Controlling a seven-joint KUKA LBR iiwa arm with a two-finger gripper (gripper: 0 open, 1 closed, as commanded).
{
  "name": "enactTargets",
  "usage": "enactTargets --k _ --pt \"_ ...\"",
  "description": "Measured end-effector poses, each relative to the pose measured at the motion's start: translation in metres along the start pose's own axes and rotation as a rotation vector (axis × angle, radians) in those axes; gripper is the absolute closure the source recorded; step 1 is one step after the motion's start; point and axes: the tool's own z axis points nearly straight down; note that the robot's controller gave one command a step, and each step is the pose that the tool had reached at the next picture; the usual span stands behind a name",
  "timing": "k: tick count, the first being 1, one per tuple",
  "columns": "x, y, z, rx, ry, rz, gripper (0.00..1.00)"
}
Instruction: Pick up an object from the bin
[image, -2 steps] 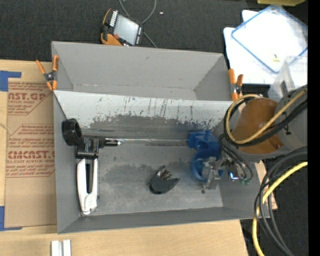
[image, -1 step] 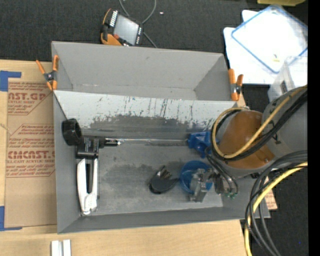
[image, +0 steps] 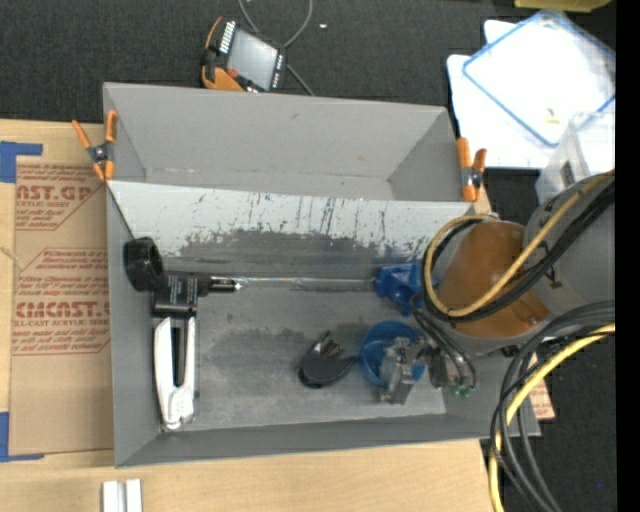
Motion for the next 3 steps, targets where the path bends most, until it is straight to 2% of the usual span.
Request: enactTargets --k 1,2,3 --pt "-0.040 0.051 -0.001 -0.001 -0.005 -0.247 1.00" --pt "0.003 0.008 0.000 0.001 0.002 -0.005 1.00" --pt "-0.031 0.058 -0.001 -0.004 -0.011 -0.197 1.00"
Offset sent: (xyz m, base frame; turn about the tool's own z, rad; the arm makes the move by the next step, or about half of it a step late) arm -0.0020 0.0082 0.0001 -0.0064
